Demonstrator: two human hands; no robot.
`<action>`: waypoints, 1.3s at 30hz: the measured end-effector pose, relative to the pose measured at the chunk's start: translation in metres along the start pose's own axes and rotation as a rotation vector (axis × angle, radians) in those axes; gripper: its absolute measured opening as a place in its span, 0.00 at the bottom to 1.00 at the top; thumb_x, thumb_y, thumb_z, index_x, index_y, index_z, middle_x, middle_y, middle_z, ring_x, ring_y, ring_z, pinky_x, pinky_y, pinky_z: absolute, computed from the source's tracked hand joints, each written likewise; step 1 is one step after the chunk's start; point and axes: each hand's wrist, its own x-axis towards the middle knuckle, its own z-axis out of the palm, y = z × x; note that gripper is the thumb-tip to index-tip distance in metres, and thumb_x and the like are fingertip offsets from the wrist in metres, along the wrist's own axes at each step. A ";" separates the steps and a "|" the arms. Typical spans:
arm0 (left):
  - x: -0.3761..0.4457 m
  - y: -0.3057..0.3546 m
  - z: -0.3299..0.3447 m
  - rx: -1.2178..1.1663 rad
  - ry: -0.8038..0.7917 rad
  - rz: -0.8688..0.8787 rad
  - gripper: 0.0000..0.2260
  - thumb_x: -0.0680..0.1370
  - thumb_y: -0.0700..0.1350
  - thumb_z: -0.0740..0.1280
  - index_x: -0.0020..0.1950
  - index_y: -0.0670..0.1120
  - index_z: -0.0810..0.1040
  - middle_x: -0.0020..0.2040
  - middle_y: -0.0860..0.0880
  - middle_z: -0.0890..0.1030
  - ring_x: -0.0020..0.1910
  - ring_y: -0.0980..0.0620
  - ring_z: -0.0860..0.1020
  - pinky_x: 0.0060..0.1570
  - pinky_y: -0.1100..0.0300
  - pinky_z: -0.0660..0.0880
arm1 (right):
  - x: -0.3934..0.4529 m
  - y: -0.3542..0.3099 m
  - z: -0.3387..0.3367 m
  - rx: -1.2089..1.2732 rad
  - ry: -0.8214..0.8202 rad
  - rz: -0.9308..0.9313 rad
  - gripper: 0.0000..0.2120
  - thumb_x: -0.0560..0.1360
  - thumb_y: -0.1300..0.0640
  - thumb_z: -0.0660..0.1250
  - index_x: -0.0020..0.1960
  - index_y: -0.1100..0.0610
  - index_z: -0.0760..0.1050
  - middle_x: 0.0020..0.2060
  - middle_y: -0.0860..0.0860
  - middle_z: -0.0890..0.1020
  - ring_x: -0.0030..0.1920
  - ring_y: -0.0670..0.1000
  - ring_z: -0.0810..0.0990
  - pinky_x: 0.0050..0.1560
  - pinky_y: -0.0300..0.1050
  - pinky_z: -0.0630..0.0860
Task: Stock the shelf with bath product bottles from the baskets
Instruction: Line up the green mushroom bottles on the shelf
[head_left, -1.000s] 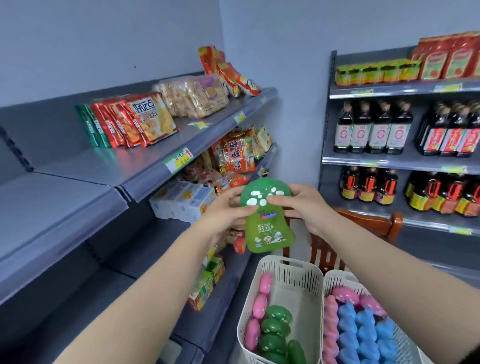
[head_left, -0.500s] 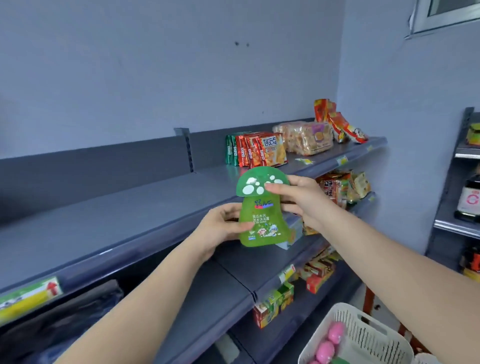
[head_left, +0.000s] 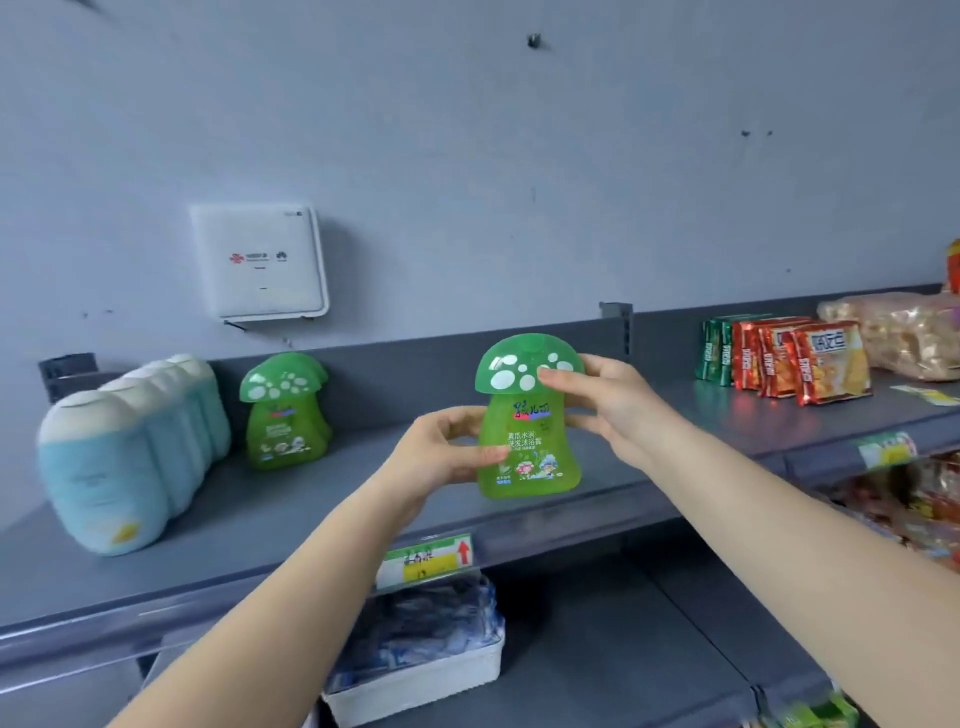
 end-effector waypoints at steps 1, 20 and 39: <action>-0.003 0.001 -0.016 0.013 0.020 -0.002 0.14 0.70 0.36 0.73 0.54 0.46 0.80 0.52 0.46 0.82 0.45 0.51 0.83 0.44 0.57 0.81 | 0.006 0.001 0.016 0.007 -0.021 0.000 0.09 0.70 0.60 0.72 0.50 0.58 0.79 0.43 0.49 0.85 0.40 0.47 0.83 0.39 0.40 0.79; -0.028 -0.040 -0.202 0.102 0.289 -0.075 0.14 0.74 0.33 0.68 0.58 0.43 0.76 0.46 0.49 0.82 0.43 0.54 0.81 0.48 0.60 0.80 | 0.097 0.061 0.213 0.066 -0.184 0.009 0.15 0.70 0.62 0.73 0.55 0.64 0.77 0.48 0.55 0.84 0.42 0.49 0.84 0.40 0.41 0.80; 0.000 -0.069 -0.233 0.366 0.493 -0.180 0.18 0.75 0.39 0.69 0.65 0.40 0.74 0.53 0.48 0.79 0.49 0.51 0.78 0.48 0.63 0.73 | 0.150 0.117 0.251 -0.001 -0.156 -0.015 0.13 0.69 0.57 0.74 0.52 0.55 0.76 0.51 0.53 0.83 0.52 0.54 0.82 0.57 0.58 0.77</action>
